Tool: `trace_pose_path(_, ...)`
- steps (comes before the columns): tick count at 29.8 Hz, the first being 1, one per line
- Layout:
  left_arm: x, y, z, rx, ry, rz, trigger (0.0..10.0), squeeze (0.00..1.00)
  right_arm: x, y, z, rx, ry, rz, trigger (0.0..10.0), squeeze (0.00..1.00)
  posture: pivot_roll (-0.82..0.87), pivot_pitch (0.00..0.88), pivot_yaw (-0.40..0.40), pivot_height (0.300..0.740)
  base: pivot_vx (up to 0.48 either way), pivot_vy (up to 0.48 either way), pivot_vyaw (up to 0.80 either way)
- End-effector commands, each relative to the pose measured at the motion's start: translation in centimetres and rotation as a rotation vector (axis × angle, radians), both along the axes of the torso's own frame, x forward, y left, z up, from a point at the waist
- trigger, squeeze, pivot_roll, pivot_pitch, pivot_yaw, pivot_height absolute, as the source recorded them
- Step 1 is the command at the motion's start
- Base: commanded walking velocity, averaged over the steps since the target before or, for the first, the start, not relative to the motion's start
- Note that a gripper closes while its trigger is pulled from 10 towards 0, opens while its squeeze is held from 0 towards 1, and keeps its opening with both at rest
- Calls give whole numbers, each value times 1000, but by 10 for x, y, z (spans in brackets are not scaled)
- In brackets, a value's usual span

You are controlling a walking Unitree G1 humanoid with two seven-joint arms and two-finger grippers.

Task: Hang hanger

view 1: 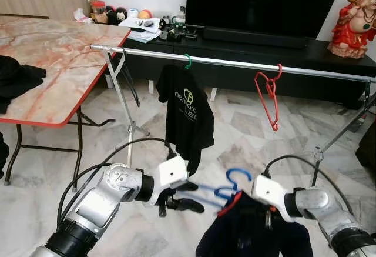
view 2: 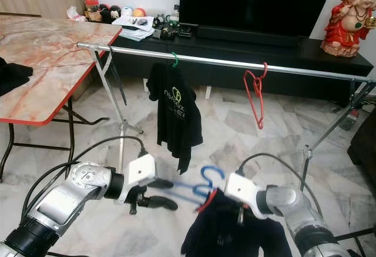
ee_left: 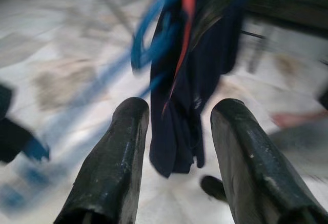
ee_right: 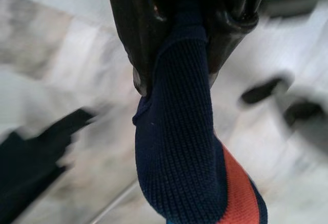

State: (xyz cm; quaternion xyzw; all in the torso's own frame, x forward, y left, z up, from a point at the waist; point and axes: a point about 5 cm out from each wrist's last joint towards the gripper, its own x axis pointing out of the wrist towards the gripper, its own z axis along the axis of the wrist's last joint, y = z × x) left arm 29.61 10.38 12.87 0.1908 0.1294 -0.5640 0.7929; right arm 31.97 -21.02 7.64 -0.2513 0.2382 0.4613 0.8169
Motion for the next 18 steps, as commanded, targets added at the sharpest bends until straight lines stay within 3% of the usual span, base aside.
trace_pose_path(1, 2, 3, -7, 20, -17, 55, 10000, 1000, 13, 4, 22, 56, -97, -22, 0, 0, 39, 73, -79, 740, 0, 0, 0)
trace_pose_path(3, 6, 4, -15, 18, -59, 164, 10000, 945, 21, 10, 34, 87, -154, -64, 0, 0, 36, 78, -80, 740, 0, 0, 0)
trace_pose_path(4, 6, 4, -15, 18, -59, 164, 10000, 945, 21, 10, 34, 87, -154, -64, 0, 0, 36, 78, -80, 740, 0, 0, 0)
trace_pose_path(5, 8, 5, -20, 12, -67, 222, 10000, 0, 26, 13, 40, 112, -181, -118, 0, 0, 37, 78, -79, 740, 0, 0, 0)
trace_pose_path(7, 10, 5, -23, -4, -64, 258, 10000, 0, 29, 15, 43, 120, -197, -135, 0, 0, 37, 79, -79, 740, 0, 0, 0)
trace_pose_path(10, 19, 5, -31, -85, -47, 415, 10000, 0, 36, 27, 56, 145, -244, -169, 0, 0, 35, 74, -74, 740, 0, 0, 0)
trace_pose_path(18, 33, 8, -49, -1, -145, 561, 10000, 0, 42, 64, 93, 261, -327, -156, 0, 0, 19, 48, -68, 740, 0, 0, 0)
